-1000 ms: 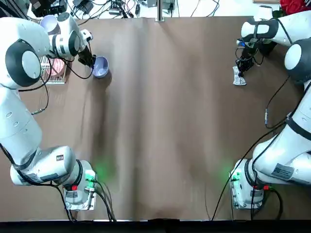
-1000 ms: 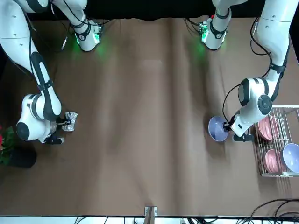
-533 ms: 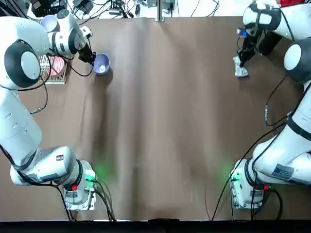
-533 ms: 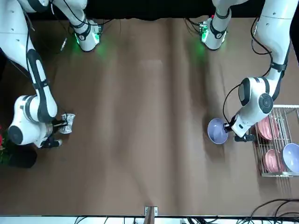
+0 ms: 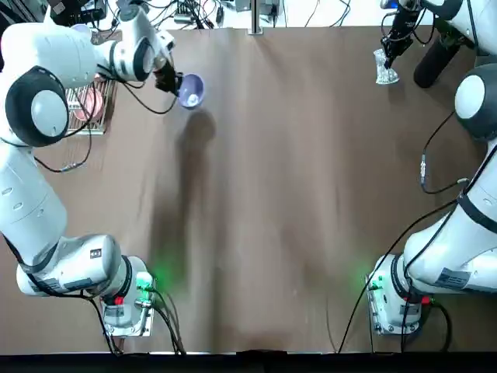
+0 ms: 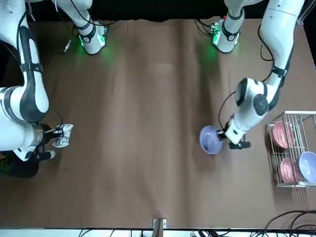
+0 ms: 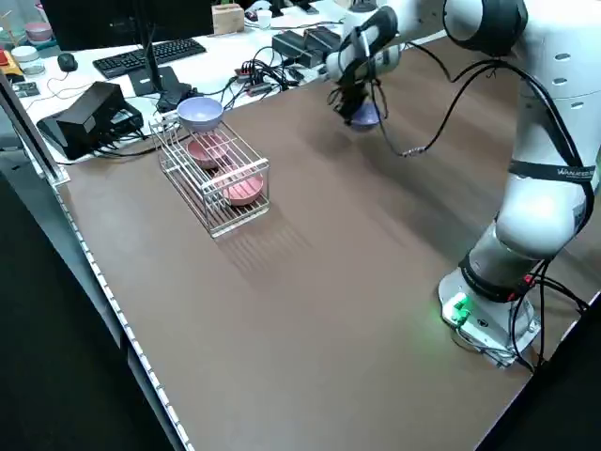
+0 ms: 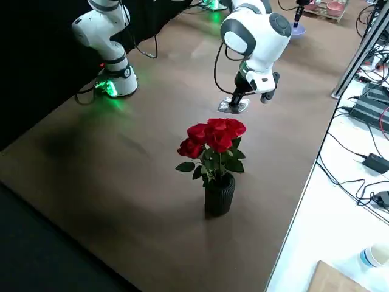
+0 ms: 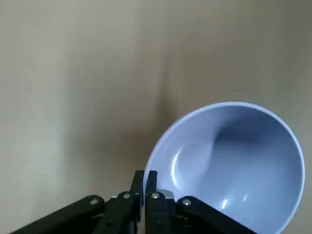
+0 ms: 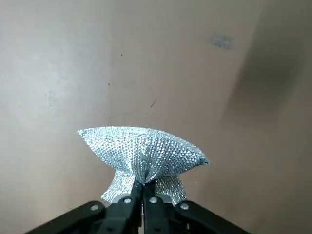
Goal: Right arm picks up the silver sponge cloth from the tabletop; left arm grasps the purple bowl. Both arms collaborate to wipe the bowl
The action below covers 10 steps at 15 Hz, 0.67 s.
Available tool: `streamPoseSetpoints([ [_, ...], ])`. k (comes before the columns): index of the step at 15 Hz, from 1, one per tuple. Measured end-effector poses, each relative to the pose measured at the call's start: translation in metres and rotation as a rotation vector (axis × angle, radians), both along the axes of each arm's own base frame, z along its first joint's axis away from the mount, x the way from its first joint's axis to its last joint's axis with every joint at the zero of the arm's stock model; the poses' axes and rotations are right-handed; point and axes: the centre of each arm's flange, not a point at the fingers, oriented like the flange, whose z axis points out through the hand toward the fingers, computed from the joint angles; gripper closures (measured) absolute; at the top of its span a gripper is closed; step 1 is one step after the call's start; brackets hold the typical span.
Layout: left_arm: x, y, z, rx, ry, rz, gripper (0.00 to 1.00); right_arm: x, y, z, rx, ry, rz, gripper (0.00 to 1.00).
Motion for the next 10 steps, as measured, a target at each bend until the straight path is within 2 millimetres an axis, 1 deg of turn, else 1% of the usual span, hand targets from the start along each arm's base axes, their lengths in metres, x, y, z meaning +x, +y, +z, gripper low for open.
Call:
streamPoseSetpoints([
  [3,-0.021,-0.081,0.015,-0.045,0.01,0.018,0.96,-0.001,0.009,-0.001,0.013,0.013,0.006,0.97],
  [5,-0.039,-0.134,0.02,-0.06,0.019,0.022,0.96,-0.004,0.022,-0.002,0.045,0.034,0.01,0.97],
  [7,-0.053,-0.18,0.021,-0.081,0.033,0.035,0.96,-0.005,0.046,-0.001,0.1,0.039,0.016,0.97],
  [10,-0.064,-0.24,0.014,-0.117,0.056,0.035,0.96,-0.01,0.096,-0.001,0.179,0.061,0.034,0.97],
])
